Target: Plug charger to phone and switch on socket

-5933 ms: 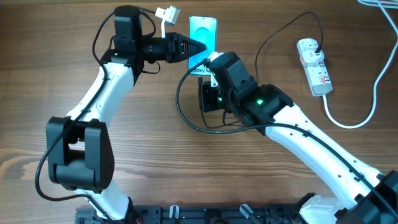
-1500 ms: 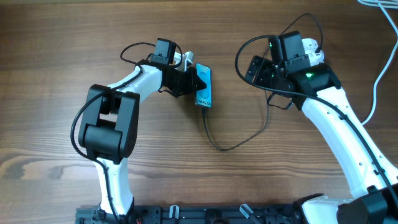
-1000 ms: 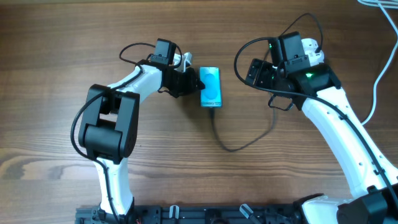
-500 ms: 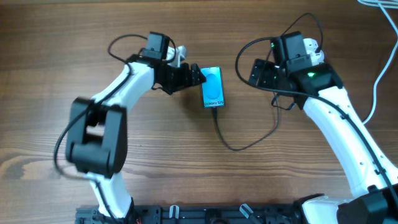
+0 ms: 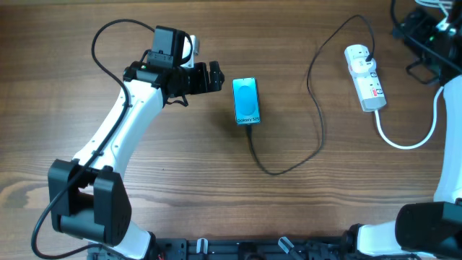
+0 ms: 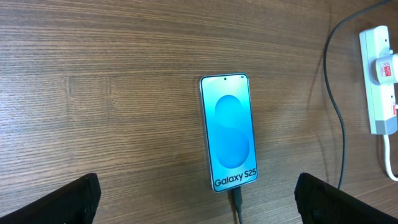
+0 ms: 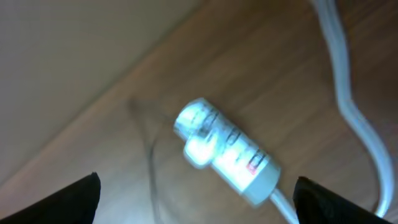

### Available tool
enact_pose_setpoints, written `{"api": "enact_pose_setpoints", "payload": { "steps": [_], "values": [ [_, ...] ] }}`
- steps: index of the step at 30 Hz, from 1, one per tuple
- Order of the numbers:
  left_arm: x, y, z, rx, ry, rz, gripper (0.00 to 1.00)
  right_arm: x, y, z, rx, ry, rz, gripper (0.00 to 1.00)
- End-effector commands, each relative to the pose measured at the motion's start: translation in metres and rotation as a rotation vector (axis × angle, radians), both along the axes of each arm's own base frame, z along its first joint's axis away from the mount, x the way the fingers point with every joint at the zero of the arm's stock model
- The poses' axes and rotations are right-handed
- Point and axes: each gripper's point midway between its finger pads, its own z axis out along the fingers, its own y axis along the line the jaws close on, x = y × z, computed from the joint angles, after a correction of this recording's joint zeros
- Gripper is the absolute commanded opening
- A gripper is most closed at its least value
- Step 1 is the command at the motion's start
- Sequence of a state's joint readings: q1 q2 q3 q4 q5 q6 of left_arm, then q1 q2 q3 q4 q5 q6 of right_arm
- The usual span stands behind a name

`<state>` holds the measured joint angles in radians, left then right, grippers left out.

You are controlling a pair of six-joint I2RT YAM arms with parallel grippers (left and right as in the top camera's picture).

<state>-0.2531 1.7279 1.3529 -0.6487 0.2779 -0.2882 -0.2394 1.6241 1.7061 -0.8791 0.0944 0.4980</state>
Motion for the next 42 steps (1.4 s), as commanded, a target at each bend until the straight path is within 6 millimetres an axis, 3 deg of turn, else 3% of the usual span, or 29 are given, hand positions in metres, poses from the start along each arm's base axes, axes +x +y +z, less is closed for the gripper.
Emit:
{"api": "enact_pose_setpoints", "payload": {
  "steps": [1, 3, 10, 12, 15, 28, 34, 42],
  "values": [
    [0.001, 0.003, -0.003, 0.022, -0.007, -0.010, 1.00, -0.004, -0.053, -0.032, -0.129, 0.069, -0.299, 1.00],
    [0.001, 0.003, -0.003, 0.023, -0.008, -0.010, 1.00, -0.001, -0.060, -0.050, -0.146, 0.117, -0.325, 1.00],
    [0.001, 0.003, -0.003, 0.023, -0.008, -0.010, 1.00, 0.008, -0.080, -0.160, -0.158, 0.372, -0.347, 1.00],
    [0.001, 0.003, -0.003, 0.023, -0.008, -0.010, 1.00, 0.008, -0.081, -0.183, -0.130, 0.415, -0.332, 1.00],
    [0.001, 0.003, -0.003, 0.023, -0.008, -0.010, 1.00, 0.029, -0.067, -0.212, -0.034, 0.420, -0.115, 1.00],
    [0.001, 0.003, -0.003, 0.023, -0.008, -0.010, 1.00, 0.030, -0.050, -0.247, 0.056, 0.473, 0.035, 1.00],
    [0.001, 0.003, -0.003, 0.023, -0.008, -0.010, 1.00, 0.029, -0.049, -0.249, 0.062, 0.480, 0.038, 1.00],
    [0.001, 0.003, -0.003, 0.023, -0.008, -0.010, 1.00, 0.023, -0.047, -0.270, 0.068, 0.483, 0.030, 1.00]
  ]
}}
